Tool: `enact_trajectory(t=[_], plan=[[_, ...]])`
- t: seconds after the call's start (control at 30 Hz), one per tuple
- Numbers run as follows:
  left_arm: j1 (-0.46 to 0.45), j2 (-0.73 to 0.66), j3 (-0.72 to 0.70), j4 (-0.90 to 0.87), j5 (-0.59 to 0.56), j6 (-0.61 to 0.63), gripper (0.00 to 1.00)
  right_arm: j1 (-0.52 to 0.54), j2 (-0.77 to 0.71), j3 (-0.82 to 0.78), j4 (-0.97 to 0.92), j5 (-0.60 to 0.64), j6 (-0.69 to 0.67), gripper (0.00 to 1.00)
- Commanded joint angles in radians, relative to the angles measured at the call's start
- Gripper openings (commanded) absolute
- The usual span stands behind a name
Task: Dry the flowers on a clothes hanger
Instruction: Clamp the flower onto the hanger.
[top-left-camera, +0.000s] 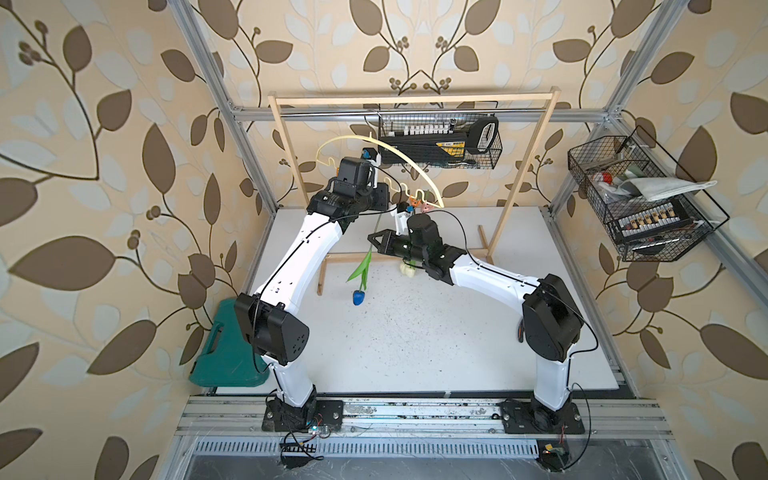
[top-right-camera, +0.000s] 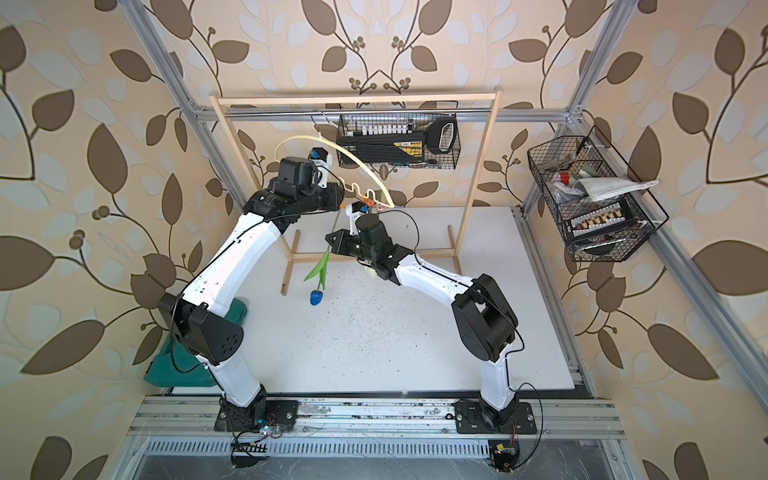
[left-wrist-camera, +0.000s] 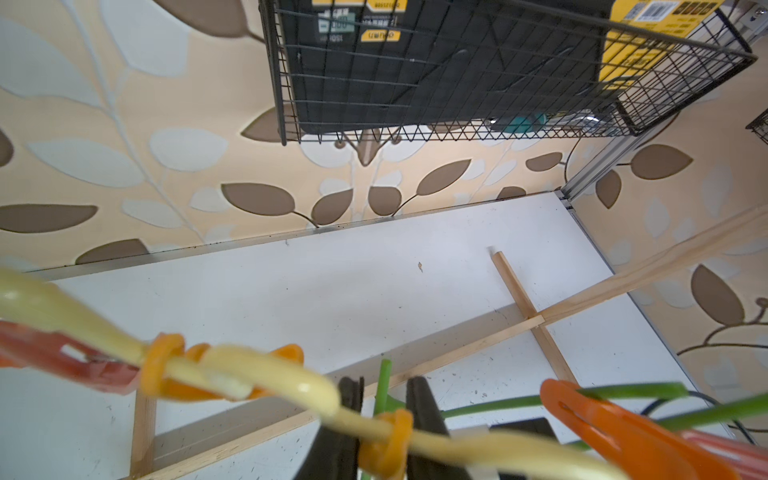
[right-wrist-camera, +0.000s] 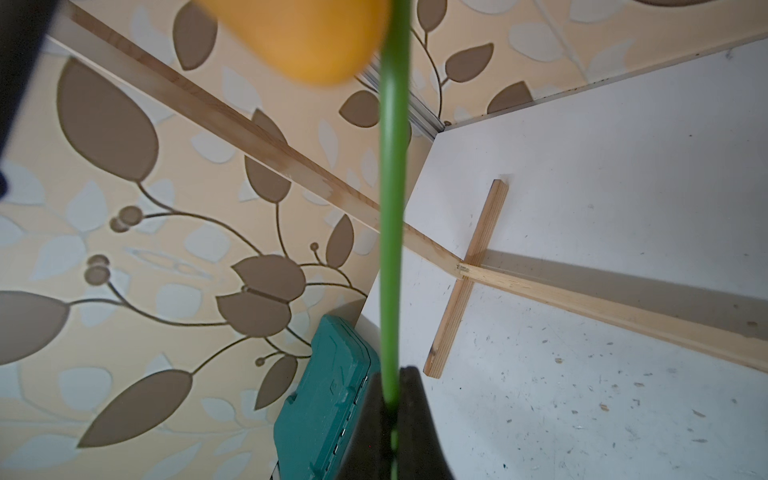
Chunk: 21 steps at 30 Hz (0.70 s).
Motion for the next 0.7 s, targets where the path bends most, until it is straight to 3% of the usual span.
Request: enact_trajectory(t=[0.0,0.67], plan=[[0.001,0.0,0.045,0.032,0.011,-0.001,0.19,0.006,-0.045,-0.029,0.018,0.013,-0.028,0.0],[0.0,-0.002,0.04,0.035,0.012,-0.002,0.17,0.022,-0.053,-0.029,0.091,-0.039,-0.048,0.0]])
